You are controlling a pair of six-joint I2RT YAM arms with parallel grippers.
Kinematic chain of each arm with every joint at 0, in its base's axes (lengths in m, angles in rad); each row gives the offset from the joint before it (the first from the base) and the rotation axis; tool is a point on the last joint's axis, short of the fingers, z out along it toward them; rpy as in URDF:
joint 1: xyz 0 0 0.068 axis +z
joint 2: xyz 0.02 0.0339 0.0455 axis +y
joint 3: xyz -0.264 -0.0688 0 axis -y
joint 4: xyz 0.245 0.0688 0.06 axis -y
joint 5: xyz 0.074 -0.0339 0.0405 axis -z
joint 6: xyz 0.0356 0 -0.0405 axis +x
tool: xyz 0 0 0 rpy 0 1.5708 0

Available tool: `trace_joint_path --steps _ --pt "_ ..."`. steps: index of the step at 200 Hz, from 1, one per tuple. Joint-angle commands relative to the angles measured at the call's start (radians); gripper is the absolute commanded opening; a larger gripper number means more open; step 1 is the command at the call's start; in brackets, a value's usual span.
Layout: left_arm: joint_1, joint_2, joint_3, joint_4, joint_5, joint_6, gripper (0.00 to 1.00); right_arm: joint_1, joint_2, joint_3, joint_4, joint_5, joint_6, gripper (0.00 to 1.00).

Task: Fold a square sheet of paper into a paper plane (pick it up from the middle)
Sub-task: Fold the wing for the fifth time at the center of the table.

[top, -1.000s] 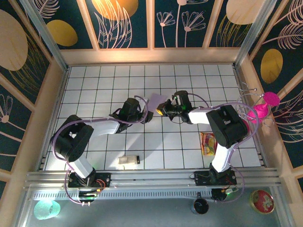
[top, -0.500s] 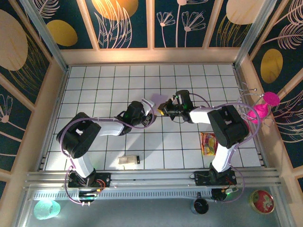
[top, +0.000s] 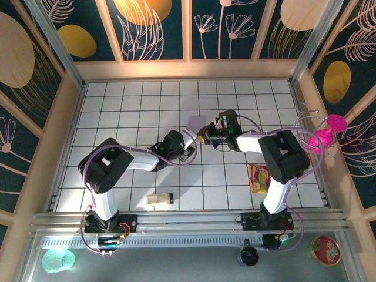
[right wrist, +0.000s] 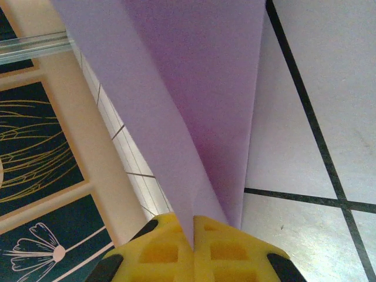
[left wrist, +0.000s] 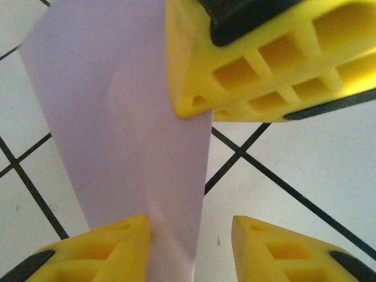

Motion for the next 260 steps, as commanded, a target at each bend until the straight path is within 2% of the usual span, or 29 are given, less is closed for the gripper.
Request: trace_joint_path --steps 1,46,77,138,181,216,260 --pt "-0.006 0.01 0.017 0.038 -0.025 0.026 0.38 -0.008 -0.02 0.025 -0.023 -0.021 -0.016 0.0" --pt "-0.005 0.004 0.003 0.066 -0.021 0.019 0.3 -0.009 -0.02 0.026 -0.045 -0.02 -0.026 0.01" --pt "-0.005 0.007 -0.007 0.075 -0.023 0.02 0.23 -0.009 -0.024 0.026 -0.058 -0.02 -0.032 0.05" --pt "-0.004 0.001 -0.019 0.088 0.002 -0.002 0.06 -0.053 -0.081 0.014 -0.11 0.034 -0.107 0.46" --pt "-0.003 -0.004 -0.019 0.084 0.032 -0.092 0.0 -0.119 -0.145 -0.005 -0.168 0.121 -0.214 0.56" --pt "0.003 -0.002 0.02 0.027 0.109 -0.212 0.0 -0.152 -0.187 -0.037 -0.151 0.164 -0.313 0.6" --pt "0.067 -0.012 0.044 0.009 0.306 -0.402 0.0 -0.154 -0.176 -0.053 -0.125 0.142 -0.433 0.63"
